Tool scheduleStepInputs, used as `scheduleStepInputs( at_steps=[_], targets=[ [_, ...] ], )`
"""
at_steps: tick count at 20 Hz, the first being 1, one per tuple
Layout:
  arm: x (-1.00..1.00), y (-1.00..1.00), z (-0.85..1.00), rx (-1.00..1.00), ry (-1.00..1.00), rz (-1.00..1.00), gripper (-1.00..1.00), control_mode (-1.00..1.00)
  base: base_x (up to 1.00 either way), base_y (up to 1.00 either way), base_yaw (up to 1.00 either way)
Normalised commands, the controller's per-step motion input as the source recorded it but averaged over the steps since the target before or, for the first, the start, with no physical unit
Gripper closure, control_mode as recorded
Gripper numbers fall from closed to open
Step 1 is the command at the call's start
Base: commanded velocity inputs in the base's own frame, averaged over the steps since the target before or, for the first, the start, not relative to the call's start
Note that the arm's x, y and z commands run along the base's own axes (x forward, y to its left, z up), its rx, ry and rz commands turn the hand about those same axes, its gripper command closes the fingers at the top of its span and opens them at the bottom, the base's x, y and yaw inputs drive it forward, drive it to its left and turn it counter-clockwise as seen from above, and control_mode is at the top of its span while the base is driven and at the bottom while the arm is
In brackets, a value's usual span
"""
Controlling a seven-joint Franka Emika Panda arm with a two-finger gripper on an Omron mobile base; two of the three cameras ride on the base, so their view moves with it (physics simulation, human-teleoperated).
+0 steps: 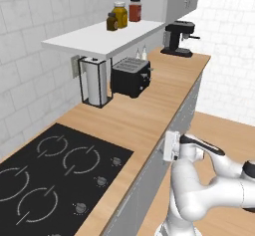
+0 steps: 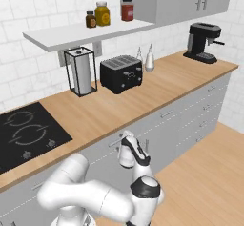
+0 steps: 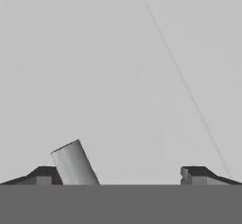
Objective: Take a straw from the drawer in front and place it inside the glass cup on the dining counter.
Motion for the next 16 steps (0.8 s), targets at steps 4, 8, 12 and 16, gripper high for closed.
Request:
scheduleStepInputs(
  at_steps=[4,8,12,16],
  targets=[
    [-0.26,0.32,-0.08,0.0,-0.05,0.01,-1.0,-1.0,0.0,0.0,0.0],
    [-0.12,0.29,-0.05,0.0,-0.03,0.01,-1.0,-1.0,0.0,0.0,0.0],
    [0.1,0.19,-0.13,0.0,0.0,0.0,1.0,-1.0,0.0,0.0,0.0],
    [0.25,0.04,-0.11,0.0,0.0,0.0,1.0,-1.0,0.0,0.0,0.0]
  ],
)
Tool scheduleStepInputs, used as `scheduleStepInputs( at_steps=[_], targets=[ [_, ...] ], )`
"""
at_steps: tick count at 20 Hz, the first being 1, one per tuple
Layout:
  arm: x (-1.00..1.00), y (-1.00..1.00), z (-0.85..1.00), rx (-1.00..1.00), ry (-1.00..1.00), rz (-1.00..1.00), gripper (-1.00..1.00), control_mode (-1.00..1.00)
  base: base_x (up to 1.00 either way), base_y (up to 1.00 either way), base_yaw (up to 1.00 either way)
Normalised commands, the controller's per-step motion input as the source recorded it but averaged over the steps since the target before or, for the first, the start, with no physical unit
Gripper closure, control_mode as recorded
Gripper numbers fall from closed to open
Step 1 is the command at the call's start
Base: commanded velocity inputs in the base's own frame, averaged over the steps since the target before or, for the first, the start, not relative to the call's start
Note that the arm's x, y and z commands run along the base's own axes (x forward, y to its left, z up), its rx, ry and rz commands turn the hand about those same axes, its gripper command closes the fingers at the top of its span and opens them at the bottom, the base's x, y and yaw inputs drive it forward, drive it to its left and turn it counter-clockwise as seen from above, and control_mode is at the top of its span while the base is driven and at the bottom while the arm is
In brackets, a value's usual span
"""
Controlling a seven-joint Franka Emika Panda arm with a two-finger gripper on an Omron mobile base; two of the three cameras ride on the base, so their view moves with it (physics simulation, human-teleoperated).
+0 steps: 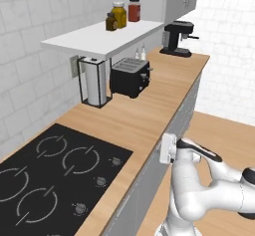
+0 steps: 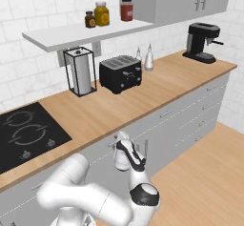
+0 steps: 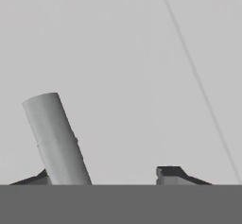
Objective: Take a straw from the drawer in front and place it inside the glass cup on the dining counter.
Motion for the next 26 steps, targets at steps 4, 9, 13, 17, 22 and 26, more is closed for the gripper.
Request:
scheduleStepInputs(
  at_steps=[4,9,13,17,22,26],
  targets=[
    [-0.01,0.0,-0.09,0.0,0.0,0.0,1.0,-1.0,0.0,0.0,0.0],
    [-0.35,-0.23,-0.03,0.03,0.0,0.0,1.0,-1.0,0.0,0.0,0.0],
    [-0.6,-0.71,-0.01,0.09,0.02,0.0,1.0,-1.0,0.0,0.0,0.0],
    [-0.65,-0.91,0.0,0.1,0.0,0.0,1.0,-1.0,0.0,0.0,0.0],
    [-0.63,-0.99,0.0,0.12,0.0,0.0,1.0,-1.0,0.0,0.0,0.0],
    [-0.48,-0.82,-0.03,0.09,0.01,0.0,-1.0,-1.0,0.0,0.0,0.0]
  ],
)
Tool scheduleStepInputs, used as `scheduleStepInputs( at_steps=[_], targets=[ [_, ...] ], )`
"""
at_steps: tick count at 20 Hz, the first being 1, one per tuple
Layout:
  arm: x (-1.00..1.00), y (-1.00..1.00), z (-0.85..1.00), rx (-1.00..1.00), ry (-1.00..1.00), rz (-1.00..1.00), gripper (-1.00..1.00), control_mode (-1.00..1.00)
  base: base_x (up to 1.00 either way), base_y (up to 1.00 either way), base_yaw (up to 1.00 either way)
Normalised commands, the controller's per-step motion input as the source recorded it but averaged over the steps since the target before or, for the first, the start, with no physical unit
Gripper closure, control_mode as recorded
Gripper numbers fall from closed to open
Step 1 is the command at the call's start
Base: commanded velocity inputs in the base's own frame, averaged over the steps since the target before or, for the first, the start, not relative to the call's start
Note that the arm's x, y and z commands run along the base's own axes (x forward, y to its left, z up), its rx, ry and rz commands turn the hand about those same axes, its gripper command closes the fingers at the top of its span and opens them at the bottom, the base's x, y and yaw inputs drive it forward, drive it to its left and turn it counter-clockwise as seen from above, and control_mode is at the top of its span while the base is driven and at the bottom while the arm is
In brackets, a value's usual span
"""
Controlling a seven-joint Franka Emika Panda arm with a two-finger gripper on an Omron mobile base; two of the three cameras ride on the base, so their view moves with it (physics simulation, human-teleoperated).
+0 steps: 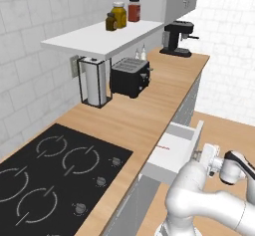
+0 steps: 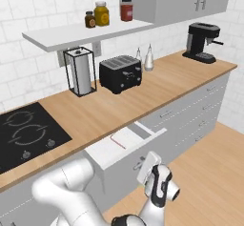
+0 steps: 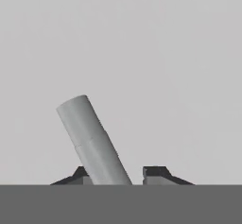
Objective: Take a straw from the drawer in front and place it inside the glass cup on the dining counter.
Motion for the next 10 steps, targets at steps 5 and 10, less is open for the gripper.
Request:
scheduleStepInputs(
  at_steps=[5,10],
  targets=[
    [-0.02,-0.07,-0.4,-0.16,0.08,0.0,-1.0,-1.0,0.0,0.0,0.0],
    [-0.12,-0.52,-0.28,-0.05,0.11,0.0,-1.0,-1.0,0.0,0.0,0.0]
  ],
)
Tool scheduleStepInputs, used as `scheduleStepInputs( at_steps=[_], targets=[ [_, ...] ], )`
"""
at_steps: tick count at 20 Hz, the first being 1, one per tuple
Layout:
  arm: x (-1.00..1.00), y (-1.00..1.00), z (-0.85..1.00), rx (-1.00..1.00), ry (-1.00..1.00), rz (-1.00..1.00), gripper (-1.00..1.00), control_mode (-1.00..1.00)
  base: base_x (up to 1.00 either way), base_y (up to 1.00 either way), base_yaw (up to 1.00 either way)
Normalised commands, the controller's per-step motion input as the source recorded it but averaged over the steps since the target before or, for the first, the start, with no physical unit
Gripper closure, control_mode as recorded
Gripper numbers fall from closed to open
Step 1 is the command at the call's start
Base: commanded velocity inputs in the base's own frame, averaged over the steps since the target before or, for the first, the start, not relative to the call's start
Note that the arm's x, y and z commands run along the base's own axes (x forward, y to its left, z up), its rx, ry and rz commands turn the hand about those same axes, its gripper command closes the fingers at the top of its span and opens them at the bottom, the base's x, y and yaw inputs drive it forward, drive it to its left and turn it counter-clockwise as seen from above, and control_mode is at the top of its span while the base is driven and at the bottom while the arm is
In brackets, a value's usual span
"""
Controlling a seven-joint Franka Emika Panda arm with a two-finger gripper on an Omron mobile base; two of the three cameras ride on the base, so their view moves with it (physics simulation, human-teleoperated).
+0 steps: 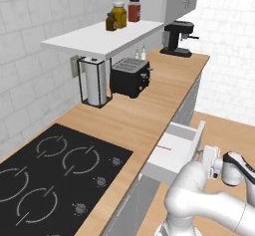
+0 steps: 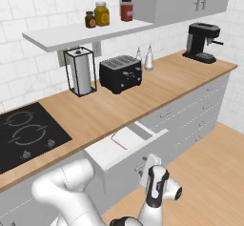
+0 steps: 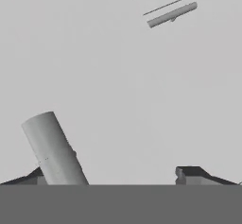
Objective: Take a straw from the drawer in front and place it inside the glass cup on the dining counter.
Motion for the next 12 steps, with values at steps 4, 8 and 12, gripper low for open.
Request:
scheduleStepInputs(
  at_steps=[4,8,12],
  targets=[
    [-0.44,-0.52,0.27,-0.01,-0.03,0.0,-1.0,-1.0,0.0,0.0,0.0],
    [-0.52,-0.12,0.87,-0.14,-0.13,0.0,-1.0,-1.0,0.0,0.0,0.0],
    [-0.38,-0.01,1.0,-0.26,-0.19,0.01,-1.0,-1.0,0.0,0.0,0.0]
  ],
)
